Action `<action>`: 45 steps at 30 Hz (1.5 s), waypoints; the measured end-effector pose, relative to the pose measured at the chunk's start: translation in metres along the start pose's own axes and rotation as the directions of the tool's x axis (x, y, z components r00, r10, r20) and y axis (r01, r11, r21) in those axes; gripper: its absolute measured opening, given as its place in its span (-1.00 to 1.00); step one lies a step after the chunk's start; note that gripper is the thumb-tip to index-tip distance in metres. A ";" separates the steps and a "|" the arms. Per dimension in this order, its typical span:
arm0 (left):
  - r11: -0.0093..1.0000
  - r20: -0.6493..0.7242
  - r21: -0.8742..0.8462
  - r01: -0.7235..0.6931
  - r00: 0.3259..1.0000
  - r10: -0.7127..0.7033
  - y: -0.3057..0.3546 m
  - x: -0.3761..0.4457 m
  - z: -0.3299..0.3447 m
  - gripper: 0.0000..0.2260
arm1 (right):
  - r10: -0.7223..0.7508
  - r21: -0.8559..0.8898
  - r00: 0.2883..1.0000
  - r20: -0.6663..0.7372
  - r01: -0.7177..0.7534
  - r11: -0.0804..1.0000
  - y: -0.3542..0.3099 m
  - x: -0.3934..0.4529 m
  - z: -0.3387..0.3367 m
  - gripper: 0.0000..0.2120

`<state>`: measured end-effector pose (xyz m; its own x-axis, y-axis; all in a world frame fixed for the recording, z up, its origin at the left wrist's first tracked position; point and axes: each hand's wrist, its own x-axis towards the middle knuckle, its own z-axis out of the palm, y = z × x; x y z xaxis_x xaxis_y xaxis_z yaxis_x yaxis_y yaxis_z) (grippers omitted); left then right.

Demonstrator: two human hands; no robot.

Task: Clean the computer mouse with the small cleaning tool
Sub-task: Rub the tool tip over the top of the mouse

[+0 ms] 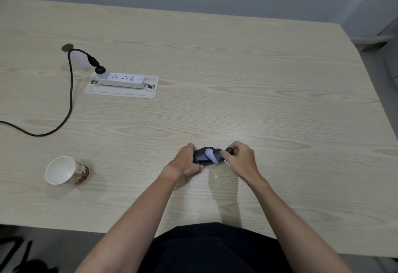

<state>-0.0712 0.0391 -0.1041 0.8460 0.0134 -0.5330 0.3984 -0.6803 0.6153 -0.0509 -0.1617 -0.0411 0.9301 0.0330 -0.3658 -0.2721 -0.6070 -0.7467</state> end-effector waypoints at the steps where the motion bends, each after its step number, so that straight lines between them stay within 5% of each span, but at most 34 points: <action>1: 1.000 -0.003 0.003 0.000 1.000 0.000 0.000 0.000 0.001 -0.50 | -0.003 -0.072 1.000 -0.016 0.002 0.997 0.002 0.000 0.000 -0.88; 5: 1.000 -0.003 0.006 -0.002 1.000 0.002 0.002 -0.001 0.003 -0.51 | -0.014 -0.114 0.991 -0.130 -0.001 0.993 0.002 0.002 -0.005 -0.87; 9: 1.000 0.003 0.016 -0.024 1.000 0.024 0.000 -0.003 0.002 -0.48 | -0.053 0.009 0.999 -0.011 0.053 0.999 -0.011 0.002 0.002 -0.88; 13: 0.998 0.005 -0.015 -0.063 0.998 0.063 -0.007 -0.002 0.001 -0.45 | -0.081 -0.263 0.996 -0.033 0.069 0.962 -0.006 0.003 0.004 -0.89; 16: 0.996 -0.018 -0.059 -0.072 0.997 0.071 -0.012 -0.004 -0.001 -0.42 | -0.132 -0.220 0.987 -0.087 0.110 0.969 -0.012 0.002 0.007 -0.88; 19: 0.992 -0.051 -0.117 -0.051 0.998 0.045 -0.015 -0.006 -0.001 -0.42 | -0.131 -0.077 0.990 0.053 0.135 0.988 -0.025 0.002 0.015 -0.87; 21: 0.992 -0.076 -0.106 -0.065 0.995 0.057 -0.014 -0.006 -0.002 -0.47 | -0.140 -0.146 0.980 0.142 0.160 0.976 -0.027 0.002 0.022 -0.85; 23: 0.991 -0.089 -0.101 -0.083 0.993 0.074 -0.012 -0.006 -0.001 -0.51 | -0.149 -0.210 0.986 0.068 0.160 0.965 -0.028 0.003 0.024 -0.84; 26: 0.991 -0.100 -0.109 -0.079 0.993 0.068 -0.009 -0.006 0.000 -0.55 | -0.112 -0.066 0.990 -0.089 0.106 0.992 -0.030 0.006 0.020 -0.87; 28: 0.990 -0.106 -0.119 -0.081 0.992 0.069 -0.009 -0.006 0.000 -0.54 | -0.100 -0.037 0.994 -0.047 0.099 0.994 -0.033 0.009 0.017 -0.88; 32: 0.991 -0.111 -0.107 -0.078 0.992 0.066 -0.010 -0.005 -0.001 -0.53 | -0.122 -0.250 0.992 -0.030 0.111 0.962 -0.026 0.011 0.011 -0.86; 35: 0.992 -0.109 -0.098 -0.076 0.992 0.066 -0.009 -0.005 0.000 -0.53 | -0.068 -0.114 0.991 -0.114 0.055 0.992 -0.020 0.014 0.005 -0.86; 38: 0.993 -0.118 -0.096 -0.070 0.991 0.058 -0.006 -0.006 -0.001 -0.53 | -0.056 0.032 0.998 0.040 0.055 0.998 -0.028 0.013 0.012 -0.84; 41: 0.995 -0.109 -0.080 -0.062 0.993 0.053 -0.005 -0.008 -0.003 -0.53 | -0.102 -0.076 0.983 0.151 0.114 0.991 -0.029 0.010 0.026 -0.83; 45: 0.995 -0.101 -0.090 -0.034 0.995 0.025 -0.002 -0.012 -0.002 -0.55 | -0.037 0.024 0.997 -0.064 0.039 0.999 -0.029 0.015 0.027 -0.77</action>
<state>-0.0816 0.0414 -0.0979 0.8870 0.0707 -0.4562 0.3999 -0.6115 0.6827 -0.0357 -0.1219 -0.0397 0.9535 0.0049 -0.3015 -0.2416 -0.5856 -0.7737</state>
